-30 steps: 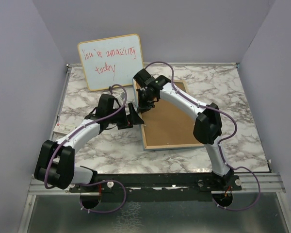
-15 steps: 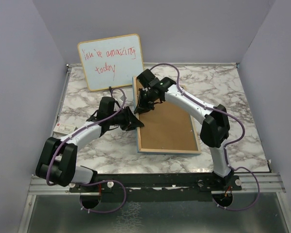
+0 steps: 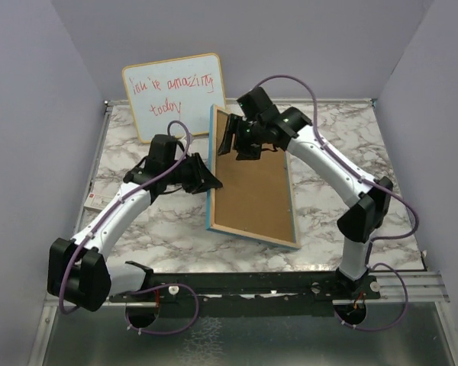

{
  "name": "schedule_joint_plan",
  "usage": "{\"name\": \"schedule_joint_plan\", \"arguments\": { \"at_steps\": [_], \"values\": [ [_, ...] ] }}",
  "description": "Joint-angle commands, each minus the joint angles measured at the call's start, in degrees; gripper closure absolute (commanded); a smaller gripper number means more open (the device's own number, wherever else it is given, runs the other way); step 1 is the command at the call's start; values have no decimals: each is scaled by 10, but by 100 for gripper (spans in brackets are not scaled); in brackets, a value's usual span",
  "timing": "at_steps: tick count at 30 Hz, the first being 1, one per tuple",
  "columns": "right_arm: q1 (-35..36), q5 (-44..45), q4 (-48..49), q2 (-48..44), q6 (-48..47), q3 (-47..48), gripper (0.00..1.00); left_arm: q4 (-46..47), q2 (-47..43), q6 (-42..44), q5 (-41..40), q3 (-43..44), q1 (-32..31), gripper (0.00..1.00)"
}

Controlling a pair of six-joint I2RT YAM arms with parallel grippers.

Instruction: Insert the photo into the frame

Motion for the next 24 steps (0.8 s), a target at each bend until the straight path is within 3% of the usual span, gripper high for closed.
{"name": "schedule_joint_plan", "arguments": {
  "at_steps": [1,9,17,24],
  "values": [
    [-19,70,-38,-73,-30,7,33,-156,3,129,-87,149,1,100],
    [-37,93,-64,-99,-35,59,26,-313,63,239,-187,368,1,100],
    [-37,89,-64,-78,-8,127,24,-389,120,323,-295,512,-20,100],
    [-43,74,-62,-47,44,157,24,-396,153,365,-329,613,-66,100]
  ]
}}
